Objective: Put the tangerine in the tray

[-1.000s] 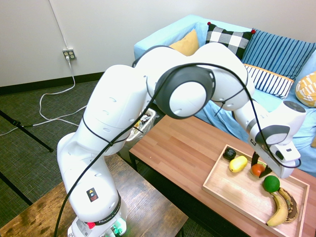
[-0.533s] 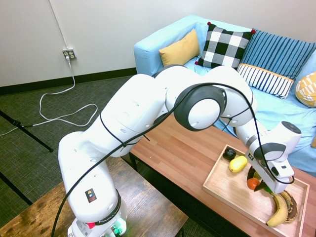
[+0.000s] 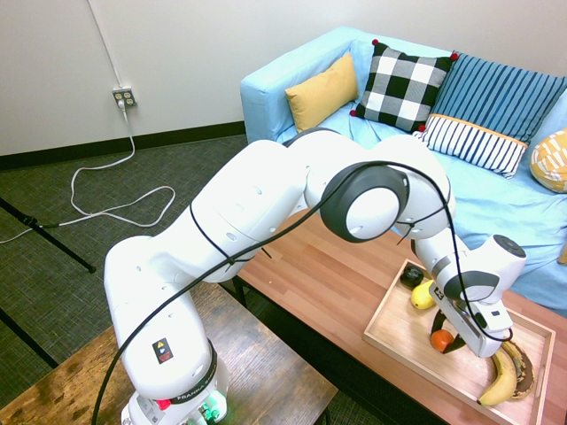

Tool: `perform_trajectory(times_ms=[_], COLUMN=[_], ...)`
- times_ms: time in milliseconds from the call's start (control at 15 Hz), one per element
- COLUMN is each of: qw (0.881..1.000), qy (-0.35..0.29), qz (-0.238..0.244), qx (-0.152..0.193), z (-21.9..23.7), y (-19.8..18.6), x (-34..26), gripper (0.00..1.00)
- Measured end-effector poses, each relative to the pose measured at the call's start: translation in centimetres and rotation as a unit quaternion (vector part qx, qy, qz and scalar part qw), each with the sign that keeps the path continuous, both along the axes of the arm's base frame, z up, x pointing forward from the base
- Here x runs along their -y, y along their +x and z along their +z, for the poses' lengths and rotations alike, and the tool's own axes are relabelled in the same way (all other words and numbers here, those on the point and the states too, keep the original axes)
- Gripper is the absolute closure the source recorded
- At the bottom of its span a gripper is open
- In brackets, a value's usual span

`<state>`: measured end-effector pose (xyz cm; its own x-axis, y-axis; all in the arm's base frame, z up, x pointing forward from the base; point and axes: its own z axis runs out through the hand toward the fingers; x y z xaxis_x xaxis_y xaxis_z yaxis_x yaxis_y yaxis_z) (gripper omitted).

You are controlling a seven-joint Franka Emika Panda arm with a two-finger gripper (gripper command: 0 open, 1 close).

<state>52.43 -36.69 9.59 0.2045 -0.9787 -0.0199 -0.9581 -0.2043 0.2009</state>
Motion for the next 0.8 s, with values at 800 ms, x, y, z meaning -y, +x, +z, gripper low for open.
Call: perform_trajectory(times_ms=[800], qw=[0.999], qy=[-0.011], qz=[0.012], qx=[0.041], z=[6.9], y=[-0.1], x=[0.3], gripper=[0.0])
